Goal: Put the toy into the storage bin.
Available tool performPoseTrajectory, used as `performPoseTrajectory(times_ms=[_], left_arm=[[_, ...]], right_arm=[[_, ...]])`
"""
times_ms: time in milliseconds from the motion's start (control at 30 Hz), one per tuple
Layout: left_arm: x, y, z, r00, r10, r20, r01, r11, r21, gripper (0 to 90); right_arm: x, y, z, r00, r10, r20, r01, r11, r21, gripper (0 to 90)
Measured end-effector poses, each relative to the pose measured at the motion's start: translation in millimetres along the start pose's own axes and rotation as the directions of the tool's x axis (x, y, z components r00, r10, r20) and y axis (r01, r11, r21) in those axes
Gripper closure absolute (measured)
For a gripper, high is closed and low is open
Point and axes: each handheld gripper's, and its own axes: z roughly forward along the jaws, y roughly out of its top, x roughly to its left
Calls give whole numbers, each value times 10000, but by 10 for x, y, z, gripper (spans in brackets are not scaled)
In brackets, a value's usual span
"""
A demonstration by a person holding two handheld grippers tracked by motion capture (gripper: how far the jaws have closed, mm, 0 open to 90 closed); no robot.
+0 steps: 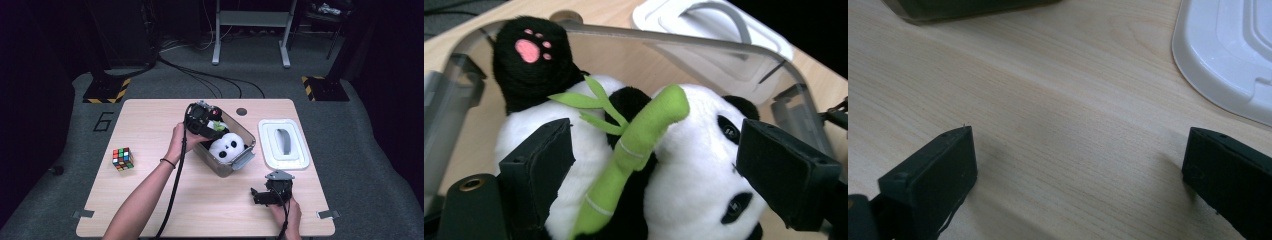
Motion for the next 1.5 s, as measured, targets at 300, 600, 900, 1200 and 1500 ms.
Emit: performPoseTrajectory(times_ms=[300,600,900,1200,1500], left_arm=[[24,-167,-399,9996,-145,-244,124,9962,-860,100],[98,-447,-736,9956,-247,-901,139,9929,-1184,78],[221,-749,-912,9869,-597,-1498,410,9913,-1251,64],[331,-1023,-1010,9760,-868,-1999,654,9917,-1111,56],[379,-1270,-1098,9564,-1244,-2641,950,9881,-1214,37]], right_arm=[[-6,0,-1,10000,-87,-23,87,10000,18,2],[-6,0,0,9999,-97,-25,97,10000,11,2],[-6,0,-1,9999,-101,-19,101,9999,11,3],[-6,0,-1,10000,-98,-19,98,10000,11,3],[-5,0,-1,10000,-96,-16,96,10000,13,3]])
